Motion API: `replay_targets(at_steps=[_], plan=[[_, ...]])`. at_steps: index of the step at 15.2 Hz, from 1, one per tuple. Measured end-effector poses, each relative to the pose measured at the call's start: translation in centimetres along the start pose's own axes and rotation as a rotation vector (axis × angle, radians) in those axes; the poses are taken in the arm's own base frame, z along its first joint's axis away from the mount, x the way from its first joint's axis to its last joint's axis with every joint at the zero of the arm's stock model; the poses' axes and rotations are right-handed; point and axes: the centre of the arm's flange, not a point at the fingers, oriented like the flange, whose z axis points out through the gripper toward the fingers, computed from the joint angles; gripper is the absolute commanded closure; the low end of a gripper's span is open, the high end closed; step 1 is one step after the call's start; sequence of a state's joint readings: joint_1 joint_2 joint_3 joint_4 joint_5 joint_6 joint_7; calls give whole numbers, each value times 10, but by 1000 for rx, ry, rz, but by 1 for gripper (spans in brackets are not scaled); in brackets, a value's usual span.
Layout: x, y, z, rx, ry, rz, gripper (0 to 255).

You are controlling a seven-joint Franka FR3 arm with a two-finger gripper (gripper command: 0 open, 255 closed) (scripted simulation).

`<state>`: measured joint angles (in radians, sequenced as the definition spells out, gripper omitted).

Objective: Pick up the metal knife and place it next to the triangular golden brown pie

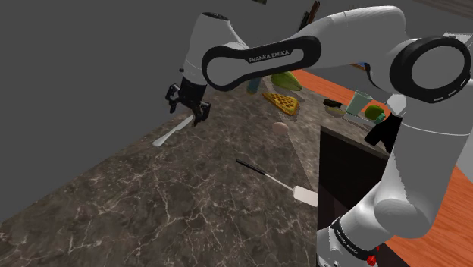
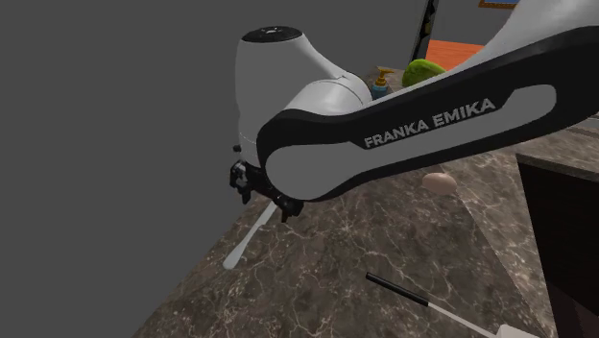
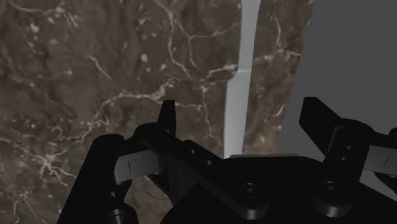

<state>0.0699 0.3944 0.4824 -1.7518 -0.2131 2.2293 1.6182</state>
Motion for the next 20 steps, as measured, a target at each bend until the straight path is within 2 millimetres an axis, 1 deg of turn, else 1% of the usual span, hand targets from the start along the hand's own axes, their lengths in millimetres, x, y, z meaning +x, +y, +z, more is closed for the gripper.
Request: replay_targets(at_steps=[3,8,14,15,20], plan=[[2,-7,14,5,1,17,0],[1,-7,40,5,1,19,0],[2,-7,43,6,1,19,0],[2,-7,43,6,1,19,255],[1,-5,41,-23,8,19,255]])
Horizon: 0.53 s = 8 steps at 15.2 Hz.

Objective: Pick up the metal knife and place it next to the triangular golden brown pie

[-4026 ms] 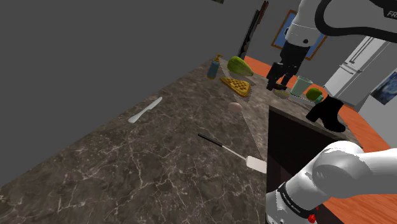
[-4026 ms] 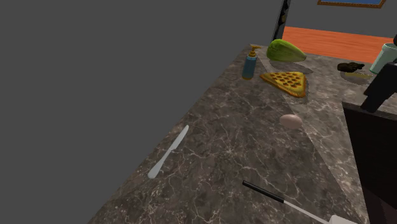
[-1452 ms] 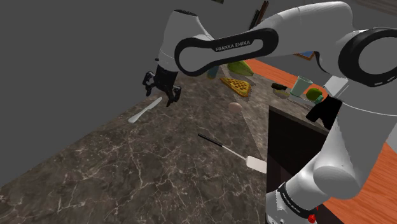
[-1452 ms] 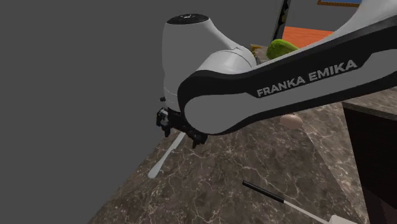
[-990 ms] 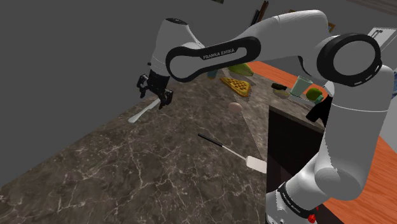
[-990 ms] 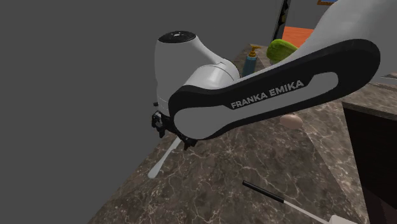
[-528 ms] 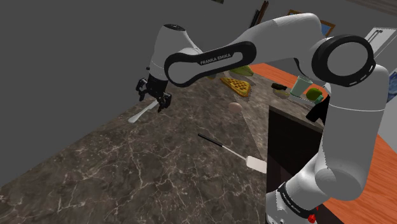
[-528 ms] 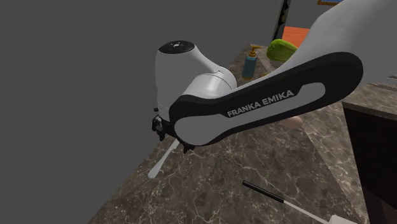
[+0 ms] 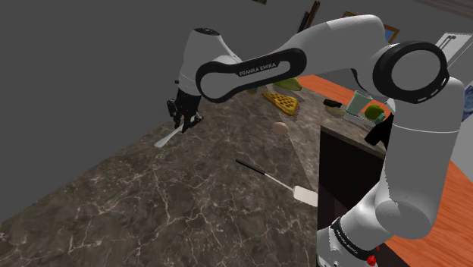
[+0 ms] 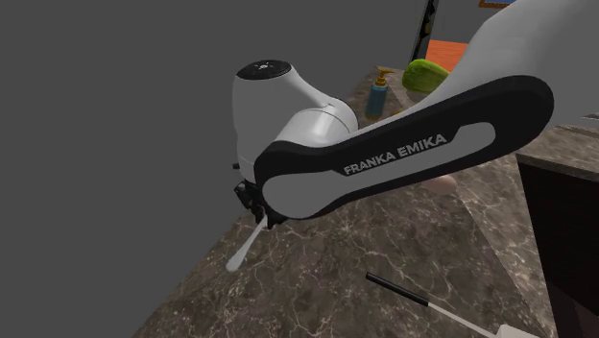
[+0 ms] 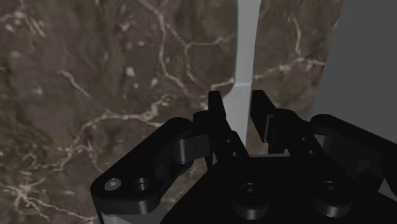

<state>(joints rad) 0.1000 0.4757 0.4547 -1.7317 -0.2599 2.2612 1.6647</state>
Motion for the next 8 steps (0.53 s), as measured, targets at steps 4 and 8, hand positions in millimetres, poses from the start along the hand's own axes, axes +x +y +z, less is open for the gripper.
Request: replay_targets(at_steps=[4,8], plan=[[-1,-2,0,21,-1,2,255],[2,-5,-9,28,-6,0,255]])
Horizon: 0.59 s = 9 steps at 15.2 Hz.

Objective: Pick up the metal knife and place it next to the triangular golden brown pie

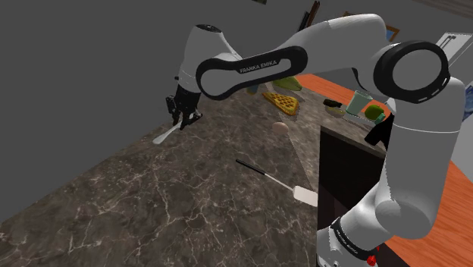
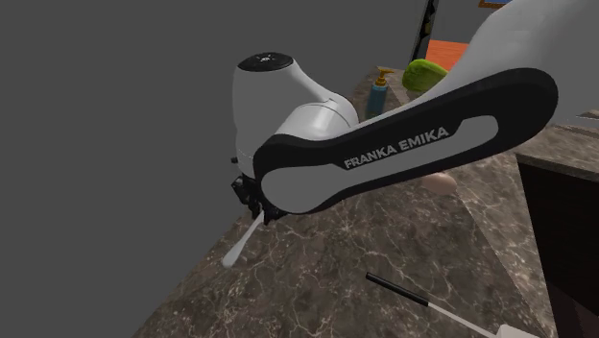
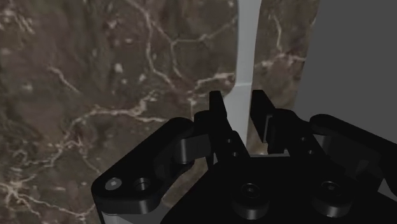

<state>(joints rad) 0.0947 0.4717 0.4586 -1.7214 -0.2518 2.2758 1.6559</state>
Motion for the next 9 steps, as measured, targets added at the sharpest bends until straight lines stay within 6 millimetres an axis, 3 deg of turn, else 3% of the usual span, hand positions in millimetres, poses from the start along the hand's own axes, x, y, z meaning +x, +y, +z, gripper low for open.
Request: replay_targets(at_steps=[9], plan=[[-2,-7,-46,1,0,0,255]])
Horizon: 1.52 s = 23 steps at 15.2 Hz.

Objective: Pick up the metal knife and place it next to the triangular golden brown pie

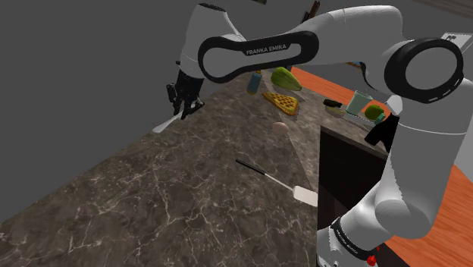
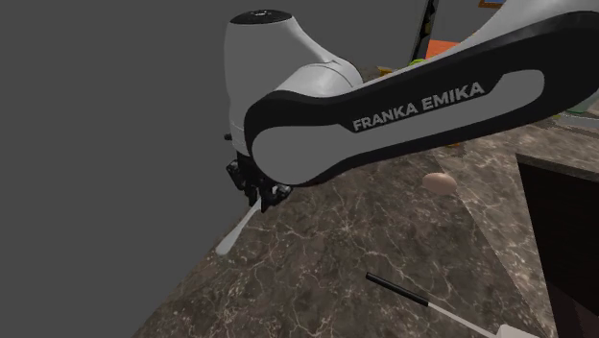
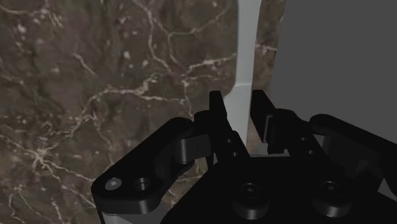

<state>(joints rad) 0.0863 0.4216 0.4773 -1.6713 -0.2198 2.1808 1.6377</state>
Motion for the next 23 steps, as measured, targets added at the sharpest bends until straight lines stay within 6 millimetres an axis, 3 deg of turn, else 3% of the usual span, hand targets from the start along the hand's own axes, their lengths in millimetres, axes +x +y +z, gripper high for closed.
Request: replay_targets(at_steps=[9,23], plan=[[5,-1,-42,0,0,0,255],[140,112,-60,-1,0,1,255]])
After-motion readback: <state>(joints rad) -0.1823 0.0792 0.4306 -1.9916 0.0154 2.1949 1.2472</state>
